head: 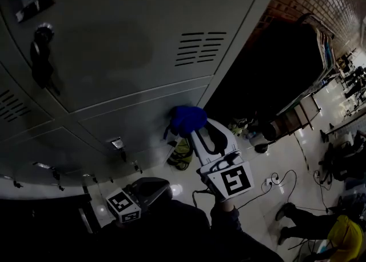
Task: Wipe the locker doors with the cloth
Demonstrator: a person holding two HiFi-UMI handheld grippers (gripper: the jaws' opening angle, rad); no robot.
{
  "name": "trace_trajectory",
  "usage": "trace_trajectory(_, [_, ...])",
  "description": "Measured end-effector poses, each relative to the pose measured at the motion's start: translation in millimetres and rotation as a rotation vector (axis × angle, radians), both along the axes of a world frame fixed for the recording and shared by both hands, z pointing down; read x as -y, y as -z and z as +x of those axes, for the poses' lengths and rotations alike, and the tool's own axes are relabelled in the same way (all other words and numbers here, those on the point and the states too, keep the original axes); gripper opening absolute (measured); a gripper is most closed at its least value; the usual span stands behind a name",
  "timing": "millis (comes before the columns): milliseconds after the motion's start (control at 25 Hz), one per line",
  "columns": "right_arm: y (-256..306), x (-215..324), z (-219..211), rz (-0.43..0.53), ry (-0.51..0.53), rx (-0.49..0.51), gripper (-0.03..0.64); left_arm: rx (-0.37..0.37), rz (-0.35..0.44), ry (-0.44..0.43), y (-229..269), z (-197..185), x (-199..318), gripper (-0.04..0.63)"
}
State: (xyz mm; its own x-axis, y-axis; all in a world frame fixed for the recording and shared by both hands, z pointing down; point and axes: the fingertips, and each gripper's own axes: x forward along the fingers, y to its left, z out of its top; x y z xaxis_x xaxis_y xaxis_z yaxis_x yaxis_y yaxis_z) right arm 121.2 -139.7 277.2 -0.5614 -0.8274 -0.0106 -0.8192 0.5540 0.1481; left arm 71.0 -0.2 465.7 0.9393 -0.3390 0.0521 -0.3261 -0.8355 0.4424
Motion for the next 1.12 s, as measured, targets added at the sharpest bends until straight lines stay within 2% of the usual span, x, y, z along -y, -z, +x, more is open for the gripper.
trace_trajectory(800, [-14,-54,-156,-0.018,0.011,-0.021,0.121,0.057,-0.009,-0.066,-1,-153,-56,0.0])
trace_trajectory(1120, [-37,-57,-195,-0.062,0.043,-0.049,0.121,0.076,-0.019,-0.057,-9,-186,-62,0.0])
